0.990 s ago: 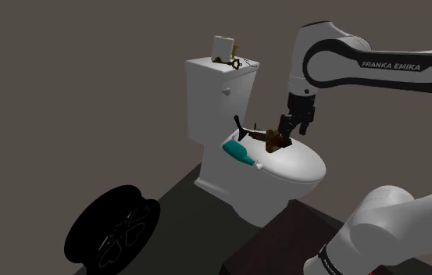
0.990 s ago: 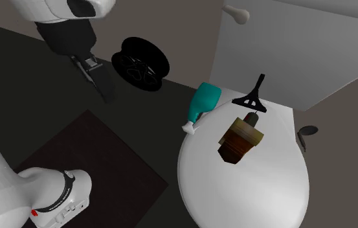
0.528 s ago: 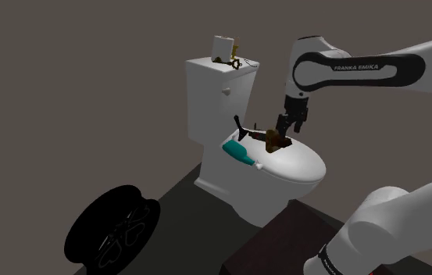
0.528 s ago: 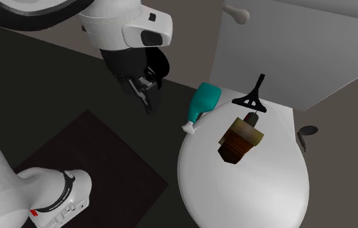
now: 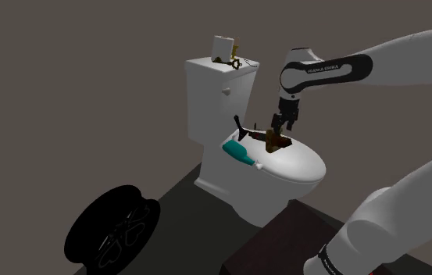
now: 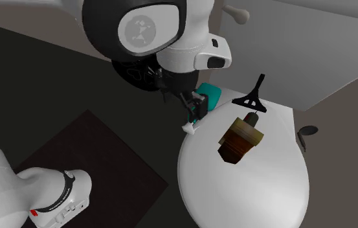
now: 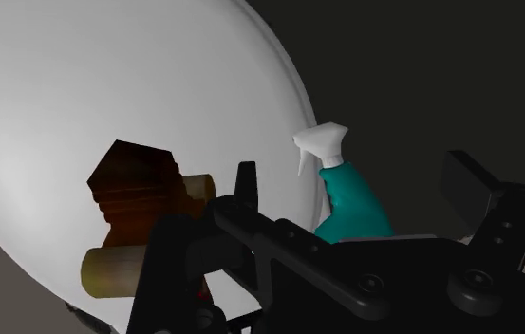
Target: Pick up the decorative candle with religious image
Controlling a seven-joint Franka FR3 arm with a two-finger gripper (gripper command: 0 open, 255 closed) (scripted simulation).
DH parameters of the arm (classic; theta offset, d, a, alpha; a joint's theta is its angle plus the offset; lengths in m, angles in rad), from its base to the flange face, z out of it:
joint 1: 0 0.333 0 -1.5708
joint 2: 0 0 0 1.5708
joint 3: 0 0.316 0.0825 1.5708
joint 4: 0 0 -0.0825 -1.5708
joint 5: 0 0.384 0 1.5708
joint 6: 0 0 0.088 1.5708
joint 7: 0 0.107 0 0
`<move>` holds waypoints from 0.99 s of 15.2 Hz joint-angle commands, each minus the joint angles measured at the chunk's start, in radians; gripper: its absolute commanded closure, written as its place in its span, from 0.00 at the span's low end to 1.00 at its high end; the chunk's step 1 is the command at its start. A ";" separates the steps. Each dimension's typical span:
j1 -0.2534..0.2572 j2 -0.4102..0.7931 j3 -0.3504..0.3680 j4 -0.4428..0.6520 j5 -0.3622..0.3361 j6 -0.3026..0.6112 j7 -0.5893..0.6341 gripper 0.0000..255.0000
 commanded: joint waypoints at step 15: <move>-0.137 0.635 -0.085 0.534 0.261 0.096 -0.360 0.00</move>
